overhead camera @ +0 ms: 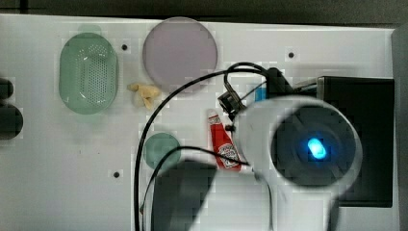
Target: Flap close oven.
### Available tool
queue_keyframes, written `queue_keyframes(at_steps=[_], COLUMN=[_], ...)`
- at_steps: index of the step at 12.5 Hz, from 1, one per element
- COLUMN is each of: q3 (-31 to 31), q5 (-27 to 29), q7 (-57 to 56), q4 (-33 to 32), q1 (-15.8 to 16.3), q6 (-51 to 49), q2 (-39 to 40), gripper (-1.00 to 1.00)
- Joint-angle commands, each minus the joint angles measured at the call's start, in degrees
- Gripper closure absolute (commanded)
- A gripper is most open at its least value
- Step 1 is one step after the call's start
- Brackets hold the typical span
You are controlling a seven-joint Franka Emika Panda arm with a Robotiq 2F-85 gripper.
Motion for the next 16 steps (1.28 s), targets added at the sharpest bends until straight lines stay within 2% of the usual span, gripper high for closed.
queue_keyframes(at_steps=[1, 3, 5, 8, 16], q3=[2.8, 3.6, 4.2, 5.0, 5.0], q5=[0.2, -0.6, -5.1, -17.4, -45.2], q7=[1.0, 0.6, -0.5, -0.4, -0.1], q4=[-2.7, -2.6, -2.3, 0.5, 12.9], q1=[0.5, 0.6, 1.0, 1.6, 4.4], q6=[4.8, 9.2, 11.7, 12.8, 12.3], q2=[8.7, 13.0, 17.3, 24.7, 46.0], gripper=[-1.0, -1.0, -1.0, -1.0, -1.0])
